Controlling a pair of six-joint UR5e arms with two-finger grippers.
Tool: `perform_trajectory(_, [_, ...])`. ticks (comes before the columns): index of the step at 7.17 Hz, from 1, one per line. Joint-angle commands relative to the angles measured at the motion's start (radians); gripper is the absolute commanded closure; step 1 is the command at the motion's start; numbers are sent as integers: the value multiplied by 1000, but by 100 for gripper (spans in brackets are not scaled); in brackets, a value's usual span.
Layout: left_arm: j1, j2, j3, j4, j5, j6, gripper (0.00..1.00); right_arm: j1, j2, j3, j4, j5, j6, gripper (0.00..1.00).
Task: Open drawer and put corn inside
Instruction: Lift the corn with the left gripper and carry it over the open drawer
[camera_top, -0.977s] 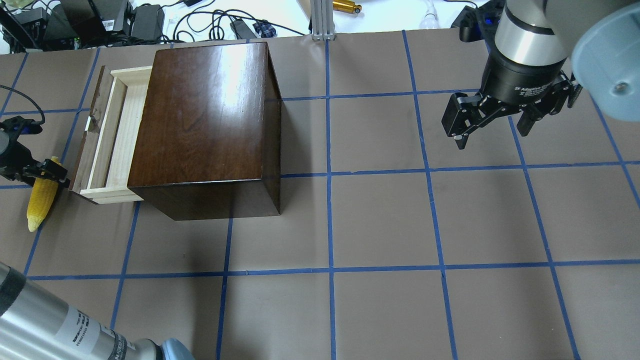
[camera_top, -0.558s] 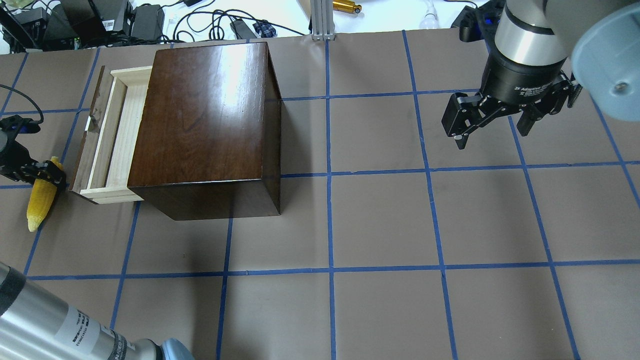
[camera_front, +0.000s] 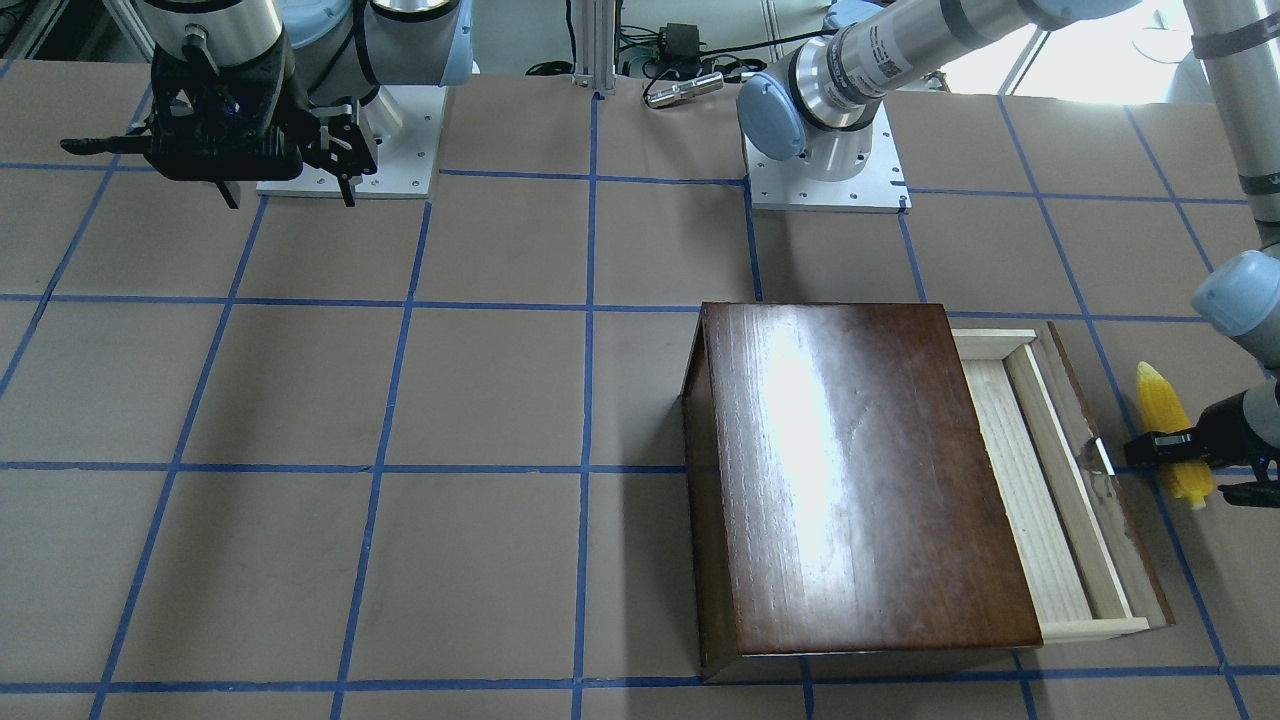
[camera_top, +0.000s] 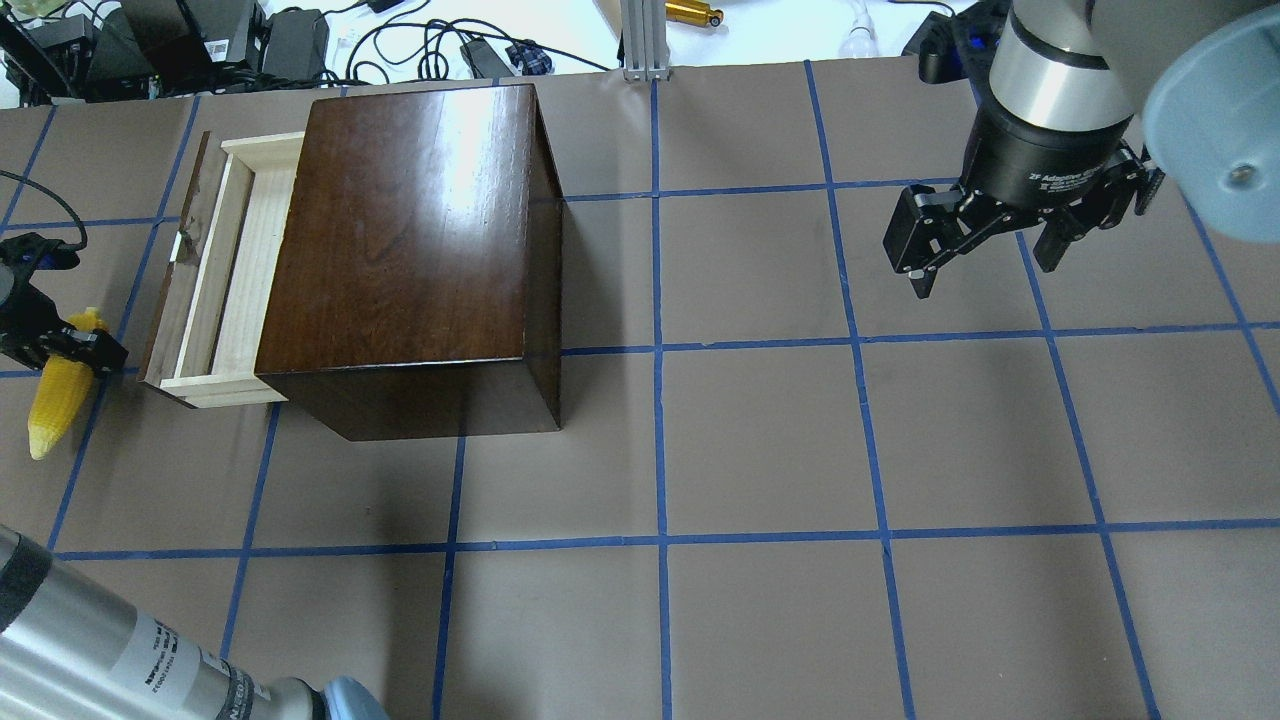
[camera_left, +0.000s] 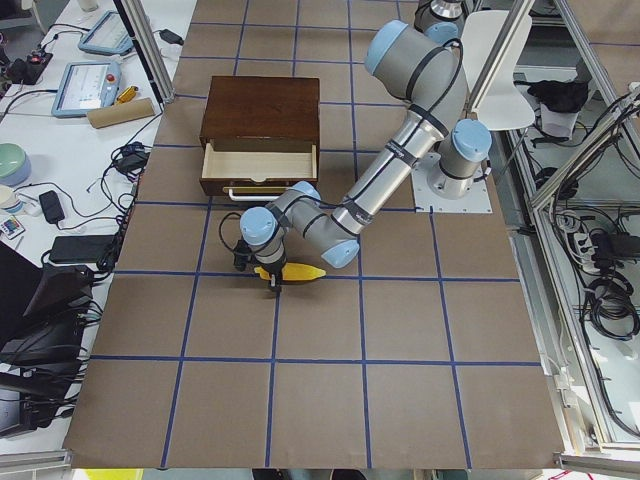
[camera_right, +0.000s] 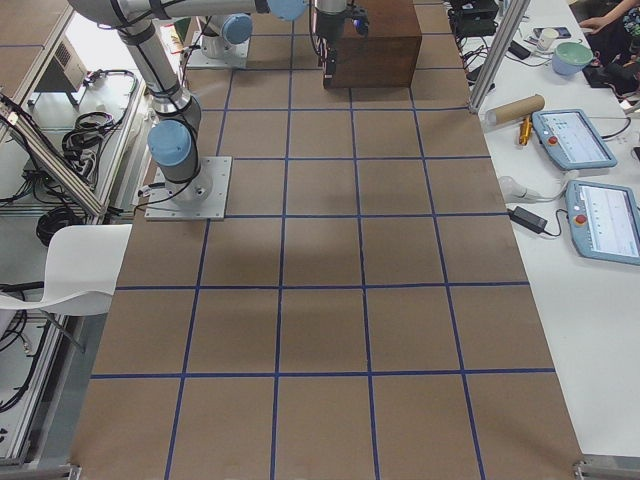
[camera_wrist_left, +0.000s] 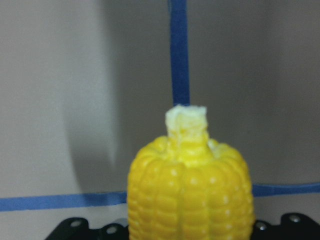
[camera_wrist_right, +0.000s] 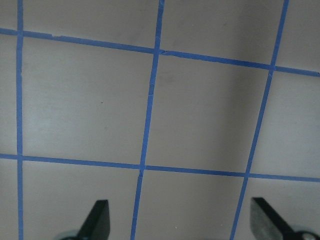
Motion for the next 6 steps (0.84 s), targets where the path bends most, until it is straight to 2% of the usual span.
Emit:
perform_trajectory(1, [0,2,-3,0,0,-1,96,0,0,0,0,0,0,0])
perform_trajectory(4, [0,20,5,-4,0,3,100,0,0,0,0,0,1,0])
perform_trajectory(6, [-2,118,15,-76,1,7,100,0,0,0,1,0,0,0])
